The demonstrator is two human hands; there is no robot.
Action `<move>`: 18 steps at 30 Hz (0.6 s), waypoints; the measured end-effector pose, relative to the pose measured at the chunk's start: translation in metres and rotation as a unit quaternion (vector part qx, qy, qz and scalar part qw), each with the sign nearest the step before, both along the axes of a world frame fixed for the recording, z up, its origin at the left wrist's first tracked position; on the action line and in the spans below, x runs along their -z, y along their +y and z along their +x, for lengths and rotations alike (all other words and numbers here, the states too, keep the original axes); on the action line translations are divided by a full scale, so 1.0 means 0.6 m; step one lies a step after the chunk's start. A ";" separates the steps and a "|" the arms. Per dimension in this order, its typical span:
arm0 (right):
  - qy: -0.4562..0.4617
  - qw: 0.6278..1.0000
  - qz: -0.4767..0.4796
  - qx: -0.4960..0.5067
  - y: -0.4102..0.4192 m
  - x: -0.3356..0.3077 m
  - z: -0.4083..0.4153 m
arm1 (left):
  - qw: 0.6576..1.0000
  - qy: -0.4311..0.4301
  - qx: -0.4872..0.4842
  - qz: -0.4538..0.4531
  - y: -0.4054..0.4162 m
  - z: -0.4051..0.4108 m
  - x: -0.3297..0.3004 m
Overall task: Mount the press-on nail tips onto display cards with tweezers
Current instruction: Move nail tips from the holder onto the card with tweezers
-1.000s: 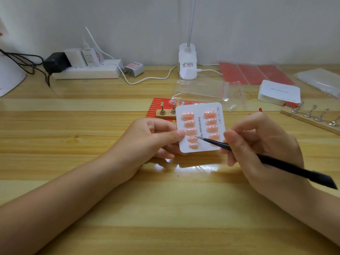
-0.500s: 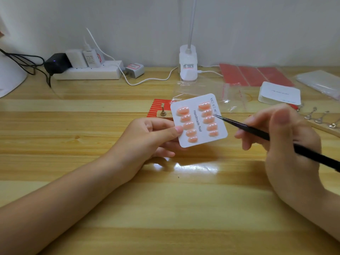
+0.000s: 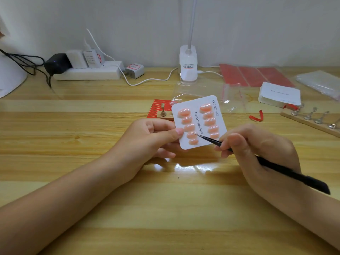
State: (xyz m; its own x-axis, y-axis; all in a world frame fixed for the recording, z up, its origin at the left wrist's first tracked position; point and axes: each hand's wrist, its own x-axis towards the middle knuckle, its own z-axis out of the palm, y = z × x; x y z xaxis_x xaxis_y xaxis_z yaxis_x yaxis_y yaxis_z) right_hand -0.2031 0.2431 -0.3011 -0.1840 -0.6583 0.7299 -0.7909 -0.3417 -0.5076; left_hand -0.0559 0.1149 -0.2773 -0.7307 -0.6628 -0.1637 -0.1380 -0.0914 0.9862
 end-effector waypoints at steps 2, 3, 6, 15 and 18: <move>-0.001 1.000 -0.002 0.002 -0.002 0.002 -0.002 | 1.000 -0.001 0.003 0.000 -0.001 0.001 0.001; -0.009 1.000 -0.002 0.001 -0.003 0.003 -0.004 | 1.000 -0.002 0.005 -0.001 -0.001 0.001 0.001; -0.051 0.999 -0.009 -0.002 0.002 0.003 -0.006 | 1.000 0.001 0.006 -0.001 0.000 0.000 0.002; -0.282 0.958 -0.044 0.019 0.001 -0.026 -0.004 | 1.000 0.008 -0.004 0.014 -0.001 0.000 0.000; -0.402 0.914 0.030 0.049 -0.006 -0.025 -0.019 | 1.000 0.007 0.001 0.009 -0.001 0.000 0.000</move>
State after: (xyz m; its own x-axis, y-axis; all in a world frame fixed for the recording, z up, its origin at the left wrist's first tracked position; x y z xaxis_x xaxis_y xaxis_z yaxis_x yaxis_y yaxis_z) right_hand -0.2144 0.2394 -0.2863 -0.7054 -0.6441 0.2958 -0.1785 -0.2425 -0.9536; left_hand -0.0559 0.1146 -0.2772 -0.7345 -0.6582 -0.1650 -0.1240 -0.1089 0.9863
